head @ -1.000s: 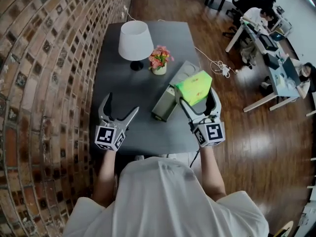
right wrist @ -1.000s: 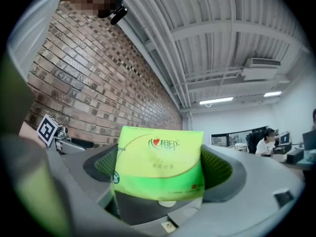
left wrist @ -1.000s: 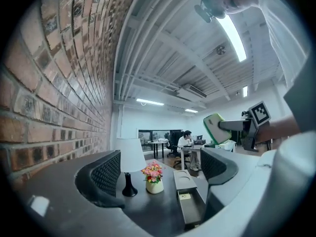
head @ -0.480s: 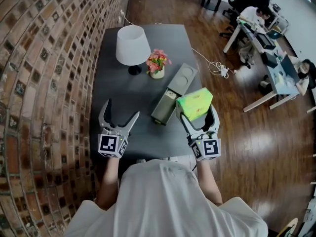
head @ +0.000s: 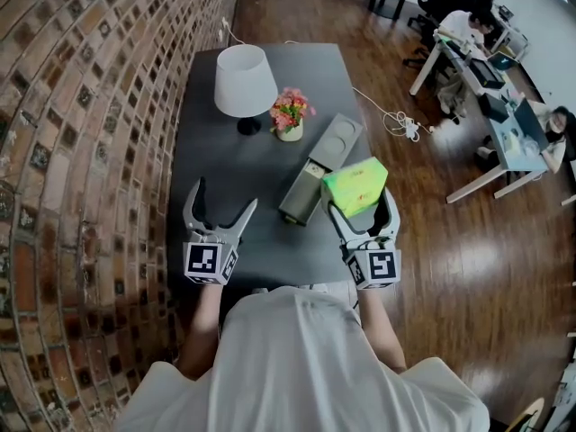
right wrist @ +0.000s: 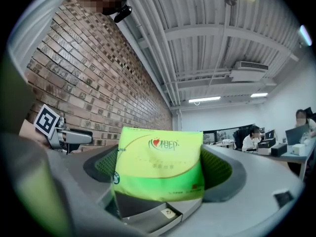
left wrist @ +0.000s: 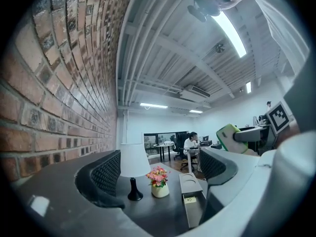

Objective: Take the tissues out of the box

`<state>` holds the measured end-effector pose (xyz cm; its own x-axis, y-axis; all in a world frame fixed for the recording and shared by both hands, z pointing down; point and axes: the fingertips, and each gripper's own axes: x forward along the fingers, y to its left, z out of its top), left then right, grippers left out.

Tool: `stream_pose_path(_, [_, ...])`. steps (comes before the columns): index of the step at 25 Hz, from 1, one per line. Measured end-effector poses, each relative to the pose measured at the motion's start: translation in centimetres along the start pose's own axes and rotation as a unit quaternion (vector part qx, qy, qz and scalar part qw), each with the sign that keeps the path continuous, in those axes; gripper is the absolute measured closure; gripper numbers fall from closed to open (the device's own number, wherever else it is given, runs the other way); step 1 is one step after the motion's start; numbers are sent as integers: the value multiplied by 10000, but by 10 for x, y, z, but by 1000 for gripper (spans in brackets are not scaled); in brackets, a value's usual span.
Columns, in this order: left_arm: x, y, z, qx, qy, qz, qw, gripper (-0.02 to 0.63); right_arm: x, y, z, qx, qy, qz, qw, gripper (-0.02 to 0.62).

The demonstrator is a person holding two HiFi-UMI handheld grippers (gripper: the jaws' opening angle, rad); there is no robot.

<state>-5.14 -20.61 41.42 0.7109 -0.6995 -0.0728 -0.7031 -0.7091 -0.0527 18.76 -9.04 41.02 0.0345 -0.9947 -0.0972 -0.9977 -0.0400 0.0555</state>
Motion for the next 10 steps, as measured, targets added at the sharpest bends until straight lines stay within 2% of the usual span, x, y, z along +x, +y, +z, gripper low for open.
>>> stream_pose_path(10, [-11,5,-4,-48,69,195,9998,120,2,3,3,-14,-6,0,10000,86])
